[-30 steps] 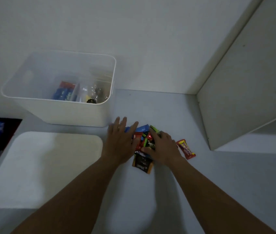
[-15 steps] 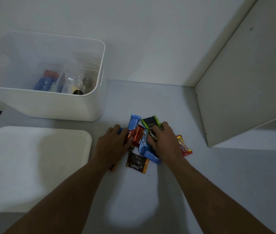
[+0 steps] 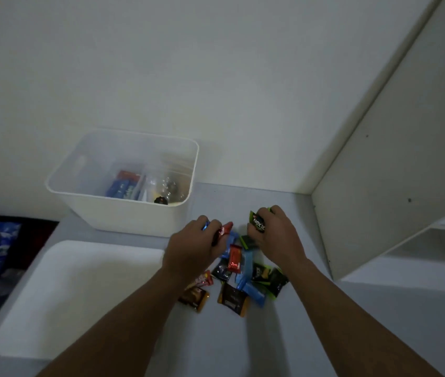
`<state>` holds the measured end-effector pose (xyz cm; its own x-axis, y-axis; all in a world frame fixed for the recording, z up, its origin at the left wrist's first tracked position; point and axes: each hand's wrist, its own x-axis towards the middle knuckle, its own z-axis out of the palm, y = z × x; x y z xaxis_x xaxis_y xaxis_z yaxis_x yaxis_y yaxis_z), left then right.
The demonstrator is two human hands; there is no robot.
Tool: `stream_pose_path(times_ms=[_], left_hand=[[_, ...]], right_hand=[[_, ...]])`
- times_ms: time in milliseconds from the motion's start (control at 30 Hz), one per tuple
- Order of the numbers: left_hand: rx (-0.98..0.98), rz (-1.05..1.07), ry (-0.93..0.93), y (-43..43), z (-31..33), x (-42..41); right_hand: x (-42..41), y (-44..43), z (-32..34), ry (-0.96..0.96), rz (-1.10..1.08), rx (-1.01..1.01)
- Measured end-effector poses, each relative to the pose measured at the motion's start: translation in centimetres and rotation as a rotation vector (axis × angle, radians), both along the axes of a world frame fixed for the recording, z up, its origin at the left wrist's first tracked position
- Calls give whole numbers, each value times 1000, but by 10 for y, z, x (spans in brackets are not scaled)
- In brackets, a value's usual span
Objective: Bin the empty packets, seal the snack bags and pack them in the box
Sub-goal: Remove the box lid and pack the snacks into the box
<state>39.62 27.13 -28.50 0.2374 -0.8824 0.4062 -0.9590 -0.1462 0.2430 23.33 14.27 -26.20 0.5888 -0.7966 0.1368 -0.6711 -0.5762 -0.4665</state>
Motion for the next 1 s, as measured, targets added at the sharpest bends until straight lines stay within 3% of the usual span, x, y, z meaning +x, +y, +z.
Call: stream_pose_path(times_ms=[200, 367, 733, 900, 1000], left_hand=[[-108, 140, -38, 11, 88, 65], [-130, 262, -45, 18, 122, 138], [41, 233, 67, 17, 97, 229], [123, 149, 81, 3, 78, 225], [172, 77, 86, -7, 69, 215]], right_hand=[[77, 11, 77, -120, 39, -34], [150, 26, 98, -143, 90, -7], [228, 47, 59, 69, 142, 53], [218, 36, 50, 55, 13, -98], [209, 23, 40, 159, -14, 28]])
